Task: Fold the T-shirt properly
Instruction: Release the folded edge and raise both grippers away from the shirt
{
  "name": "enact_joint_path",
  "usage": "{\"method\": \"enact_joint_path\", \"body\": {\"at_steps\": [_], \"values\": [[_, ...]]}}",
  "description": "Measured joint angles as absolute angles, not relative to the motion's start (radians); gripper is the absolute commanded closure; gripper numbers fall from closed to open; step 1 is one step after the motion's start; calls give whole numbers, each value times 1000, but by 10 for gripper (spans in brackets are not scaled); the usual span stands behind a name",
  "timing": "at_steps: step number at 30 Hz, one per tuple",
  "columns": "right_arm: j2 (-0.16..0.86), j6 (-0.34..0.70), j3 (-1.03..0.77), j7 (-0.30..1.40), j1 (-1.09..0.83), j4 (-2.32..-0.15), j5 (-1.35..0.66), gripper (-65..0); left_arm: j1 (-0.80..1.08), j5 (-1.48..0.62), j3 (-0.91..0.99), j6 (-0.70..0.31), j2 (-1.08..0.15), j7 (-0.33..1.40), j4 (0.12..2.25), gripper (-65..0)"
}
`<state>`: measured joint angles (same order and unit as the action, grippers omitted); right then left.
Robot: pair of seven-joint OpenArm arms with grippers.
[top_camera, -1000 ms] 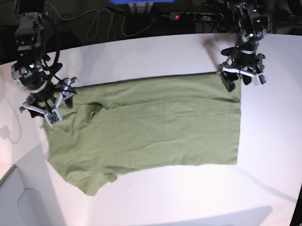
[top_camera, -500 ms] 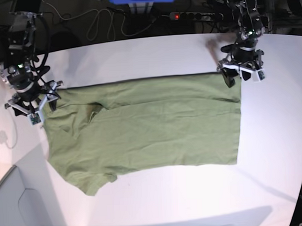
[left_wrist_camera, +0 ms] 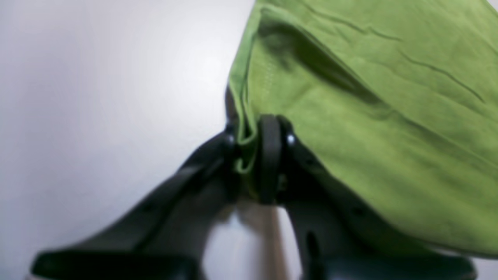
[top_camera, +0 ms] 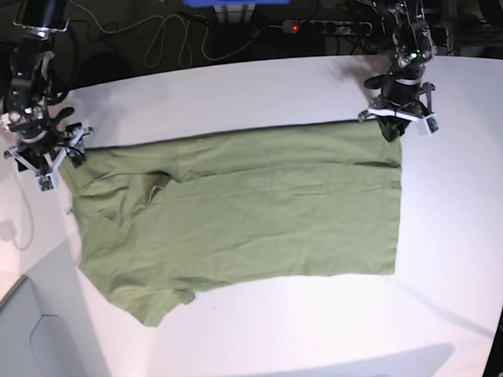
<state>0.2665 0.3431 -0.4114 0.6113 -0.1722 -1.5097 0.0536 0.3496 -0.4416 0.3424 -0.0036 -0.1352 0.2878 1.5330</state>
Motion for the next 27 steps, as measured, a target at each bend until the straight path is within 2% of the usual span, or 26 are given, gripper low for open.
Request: {"method": "enact_joint_path", "body": {"at_steps": [2,4,6,11,17,27], "values": [[280,344,-411,599,-172,-1493,46,-377,350,-442,342,-4,-135,287,1533,0],[286,343,-412,593,-169,-1480,47,-333,350,-443,341,-4,-136,288,1533,0],[285,343,-411,590,-170,-1477,40,-256,350,-442,341,-4,-135,288,1533,0],[284,343,-411,591,-176,-1473,36,-13,364,-446,342,-5,-135,284,1536,0],[285,344,-414,589,-197,-1489,38,-1,391,-450,344,-13,-135,279,1547,0],[286,344,-414,620,-326,-1657,51,-1,511,-444,344,-2,-133,305,1645,0]]}}
